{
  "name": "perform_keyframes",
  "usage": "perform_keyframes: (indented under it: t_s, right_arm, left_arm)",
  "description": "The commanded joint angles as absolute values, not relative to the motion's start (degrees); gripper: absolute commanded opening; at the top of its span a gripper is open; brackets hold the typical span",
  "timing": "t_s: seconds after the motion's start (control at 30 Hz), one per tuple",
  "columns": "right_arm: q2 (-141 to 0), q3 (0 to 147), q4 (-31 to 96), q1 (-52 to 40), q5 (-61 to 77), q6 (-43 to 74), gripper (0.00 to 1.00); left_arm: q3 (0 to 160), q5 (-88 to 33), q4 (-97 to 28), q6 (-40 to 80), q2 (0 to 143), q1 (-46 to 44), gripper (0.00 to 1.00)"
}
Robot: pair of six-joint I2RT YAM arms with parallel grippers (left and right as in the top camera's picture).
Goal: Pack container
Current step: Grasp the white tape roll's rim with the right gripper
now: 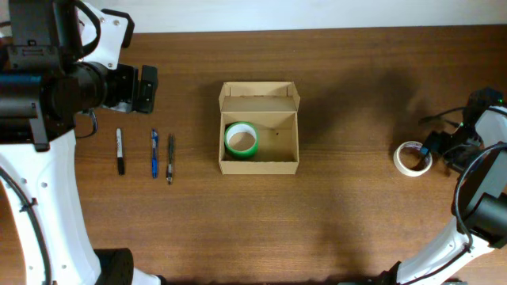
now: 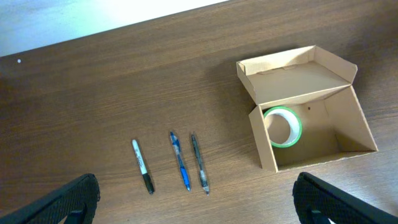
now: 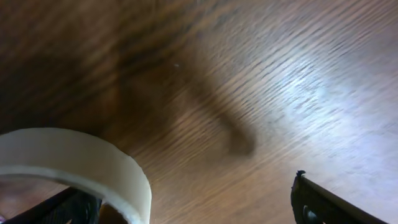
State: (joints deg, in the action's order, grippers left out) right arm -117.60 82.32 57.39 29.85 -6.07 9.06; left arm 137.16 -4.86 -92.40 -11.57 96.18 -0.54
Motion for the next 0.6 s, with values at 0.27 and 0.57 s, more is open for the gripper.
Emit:
perform_keyframes:
  t_s: [0.27, 0.57]
  right_arm:
    - [-117.03, 80.03, 56.47, 27.07, -3.16, 9.04, 0.59]
    - [-117.03, 80.03, 56.53, 26.09, -3.18, 9.39, 0.04]
  left_arm:
    - [137.84, -4.47, -92.25, -12.56, 96.64, -0.75, 0.99]
    - [137.84, -4.47, -92.25, -12.56, 96.64, -0.75, 0.99]
